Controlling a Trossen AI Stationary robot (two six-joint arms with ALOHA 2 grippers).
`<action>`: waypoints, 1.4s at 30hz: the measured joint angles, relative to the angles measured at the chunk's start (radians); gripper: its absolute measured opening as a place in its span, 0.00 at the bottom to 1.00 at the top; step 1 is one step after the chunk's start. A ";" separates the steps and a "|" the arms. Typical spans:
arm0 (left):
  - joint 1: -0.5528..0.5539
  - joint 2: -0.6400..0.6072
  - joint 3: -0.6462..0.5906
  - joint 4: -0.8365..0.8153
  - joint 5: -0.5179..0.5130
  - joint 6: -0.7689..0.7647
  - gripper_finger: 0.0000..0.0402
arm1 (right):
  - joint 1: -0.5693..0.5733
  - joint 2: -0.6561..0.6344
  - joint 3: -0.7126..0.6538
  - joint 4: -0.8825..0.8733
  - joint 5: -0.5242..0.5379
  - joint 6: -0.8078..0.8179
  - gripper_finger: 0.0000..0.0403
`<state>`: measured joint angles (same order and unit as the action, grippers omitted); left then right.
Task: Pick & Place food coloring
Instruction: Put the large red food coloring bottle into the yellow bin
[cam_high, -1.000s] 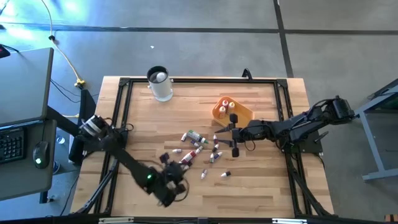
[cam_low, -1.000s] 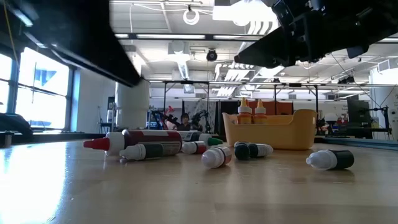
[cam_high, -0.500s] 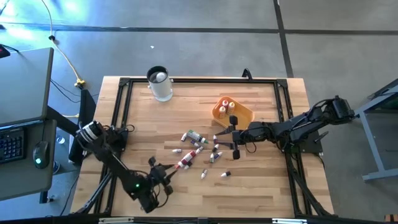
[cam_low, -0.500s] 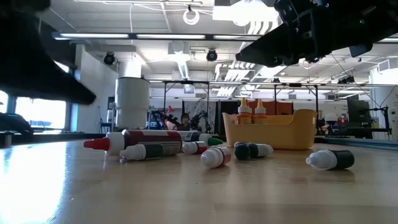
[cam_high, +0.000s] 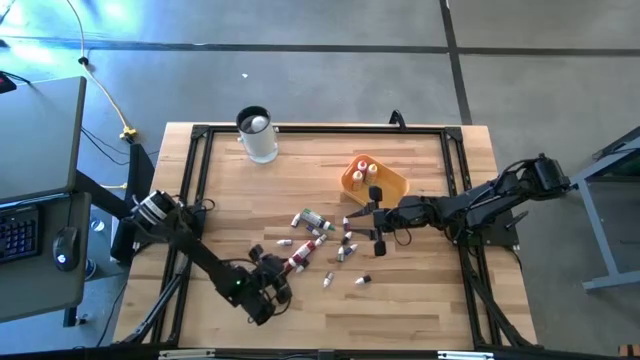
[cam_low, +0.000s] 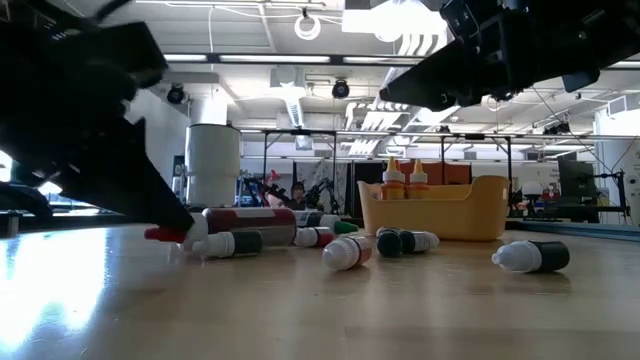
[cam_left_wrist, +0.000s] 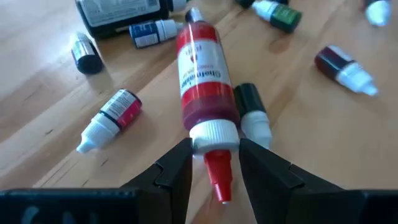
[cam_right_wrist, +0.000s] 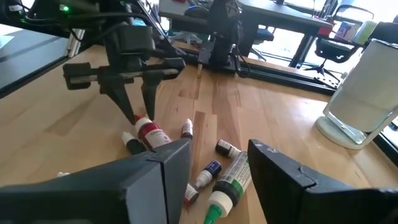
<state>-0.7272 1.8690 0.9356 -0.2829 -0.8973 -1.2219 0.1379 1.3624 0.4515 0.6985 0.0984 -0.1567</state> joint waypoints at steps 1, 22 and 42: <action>0.011 0.000 0.000 0.000 0.019 0.010 0.32 | 0.000 0.000 0.000 -0.002 0.000 0.000 0.38; 0.021 0.000 0.000 0.000 -0.037 0.091 0.32 | 0.000 0.000 0.000 -0.067 -0.003 0.029 0.38; 0.088 -0.003 0.000 0.011 0.174 0.084 0.32 | 0.000 0.098 0.000 0.035 0.001 -0.070 0.38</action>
<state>-0.6395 1.8660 0.9360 -0.2718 -0.7232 -1.1378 0.1375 1.4609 0.4515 0.7339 0.0996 -0.2263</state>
